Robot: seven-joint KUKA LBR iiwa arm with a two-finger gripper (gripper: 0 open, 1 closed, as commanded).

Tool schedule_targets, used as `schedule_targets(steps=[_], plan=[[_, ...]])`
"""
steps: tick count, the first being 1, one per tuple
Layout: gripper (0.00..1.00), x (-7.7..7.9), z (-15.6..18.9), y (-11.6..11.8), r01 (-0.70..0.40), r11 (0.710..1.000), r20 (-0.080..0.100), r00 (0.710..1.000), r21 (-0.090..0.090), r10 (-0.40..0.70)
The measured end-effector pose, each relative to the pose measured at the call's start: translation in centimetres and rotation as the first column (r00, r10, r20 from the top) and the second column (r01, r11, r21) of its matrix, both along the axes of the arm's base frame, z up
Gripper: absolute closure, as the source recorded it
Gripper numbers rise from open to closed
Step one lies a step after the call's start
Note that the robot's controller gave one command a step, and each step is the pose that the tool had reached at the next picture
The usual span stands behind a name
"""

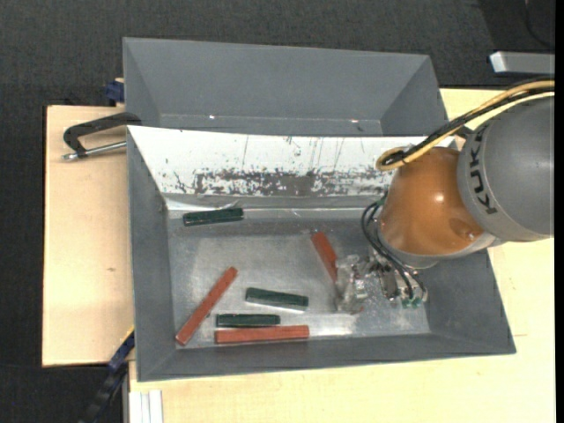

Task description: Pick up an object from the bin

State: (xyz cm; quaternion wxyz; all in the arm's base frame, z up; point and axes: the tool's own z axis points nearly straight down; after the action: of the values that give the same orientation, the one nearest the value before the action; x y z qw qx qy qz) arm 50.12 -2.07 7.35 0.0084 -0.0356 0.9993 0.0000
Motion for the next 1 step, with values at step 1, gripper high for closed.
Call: schedule_targets(steps=[1], plan=[[0.0,-0.35,-0.27,0.0,0.0,1.0,-0.012,1.0,0.0,0.0]])
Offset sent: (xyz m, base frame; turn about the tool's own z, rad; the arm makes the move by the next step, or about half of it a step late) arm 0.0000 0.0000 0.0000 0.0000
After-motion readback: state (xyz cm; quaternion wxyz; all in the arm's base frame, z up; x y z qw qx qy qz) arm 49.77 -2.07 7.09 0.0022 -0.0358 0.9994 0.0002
